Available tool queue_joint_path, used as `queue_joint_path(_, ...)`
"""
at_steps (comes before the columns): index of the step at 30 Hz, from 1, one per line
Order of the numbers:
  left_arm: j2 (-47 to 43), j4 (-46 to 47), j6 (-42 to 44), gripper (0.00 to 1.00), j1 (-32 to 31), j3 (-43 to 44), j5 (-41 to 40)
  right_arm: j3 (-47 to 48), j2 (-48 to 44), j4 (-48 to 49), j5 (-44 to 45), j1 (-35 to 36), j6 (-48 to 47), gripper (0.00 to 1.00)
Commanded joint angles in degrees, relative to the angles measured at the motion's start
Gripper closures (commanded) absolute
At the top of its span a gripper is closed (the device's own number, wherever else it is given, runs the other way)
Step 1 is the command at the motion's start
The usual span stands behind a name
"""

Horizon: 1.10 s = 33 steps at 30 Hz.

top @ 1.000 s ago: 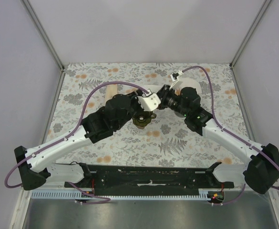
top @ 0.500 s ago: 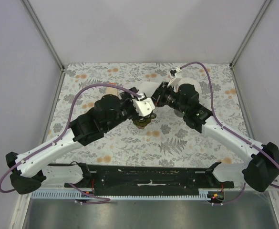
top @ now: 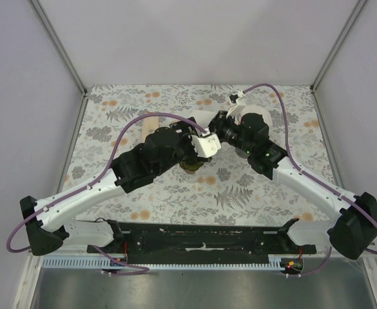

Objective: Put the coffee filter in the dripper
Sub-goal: Place the coffee filter in the coffee dripper.

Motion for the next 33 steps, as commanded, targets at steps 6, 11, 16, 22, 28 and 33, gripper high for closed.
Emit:
queue_joint_path(6,1.34,7.01,8.99,0.30,-0.37,-0.73,-8.72,2.25,-1.62,1.73,-0.25,0.10,-0.52,1.00)
queue_joint_path(11,2.04,4.73,8.30,0.32,-0.37,0.06,-7.85,2.16,-1.71,1.99,-0.42,0.10,-0.52,1.00)
queue_joint_path(16,1.43,0.70,4.44,0.27,-0.37,1.55,-4.00,1.72,-1.89,2.00,0.19,0.10,-0.35,1.00)
queue_joint_path(22,0.72,0.86,6.18,0.24,-0.46,-0.03,-2.83,1.72,-1.89,2.61,-0.42,0.10,-0.08,1.00)
queue_joint_path(28,2.92,6.23,12.07,0.33,-0.28,0.85,-7.85,1.63,-1.98,2.52,-0.68,0.19,-0.17,1.00)
queue_joint_path(33,3.45,5.26,12.16,0.36,-0.20,0.67,-8.46,1.28,-2.15,2.88,-1.03,0.10,0.00,1.00)
